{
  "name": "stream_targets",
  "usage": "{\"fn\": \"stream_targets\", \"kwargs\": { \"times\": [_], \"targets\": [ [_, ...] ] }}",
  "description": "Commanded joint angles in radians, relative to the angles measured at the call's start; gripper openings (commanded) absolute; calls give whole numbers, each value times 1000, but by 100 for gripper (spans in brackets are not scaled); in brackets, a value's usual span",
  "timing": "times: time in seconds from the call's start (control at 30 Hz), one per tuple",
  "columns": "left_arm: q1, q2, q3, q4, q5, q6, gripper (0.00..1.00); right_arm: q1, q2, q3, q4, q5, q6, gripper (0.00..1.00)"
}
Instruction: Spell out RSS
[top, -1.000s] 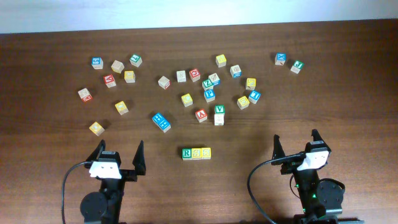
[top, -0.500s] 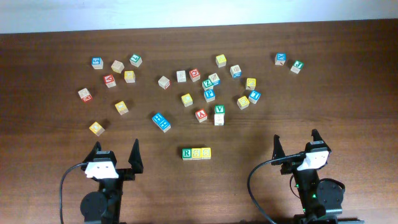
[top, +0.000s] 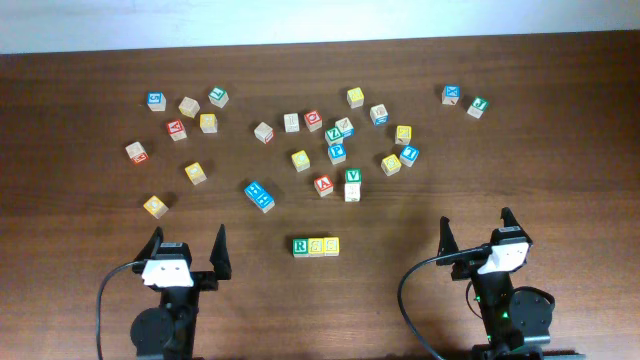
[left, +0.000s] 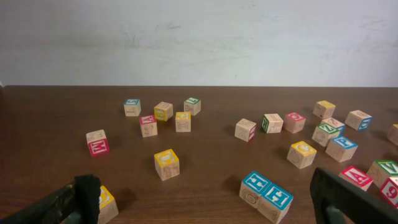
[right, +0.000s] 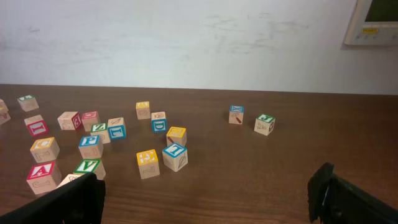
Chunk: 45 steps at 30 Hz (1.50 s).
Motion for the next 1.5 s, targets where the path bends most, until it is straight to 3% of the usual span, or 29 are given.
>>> {"fn": "stream_targets", "kwargs": {
  "times": [0.0,1.47],
  "targets": [
    [-4,-7,-6,-7,-21,-45,99,2,-8,-5,-6,2,-7,98],
    [-4,-6,-6,-4,-18,-25,99,2,-8,-5,-6,2,-6,98]
  ]
}}
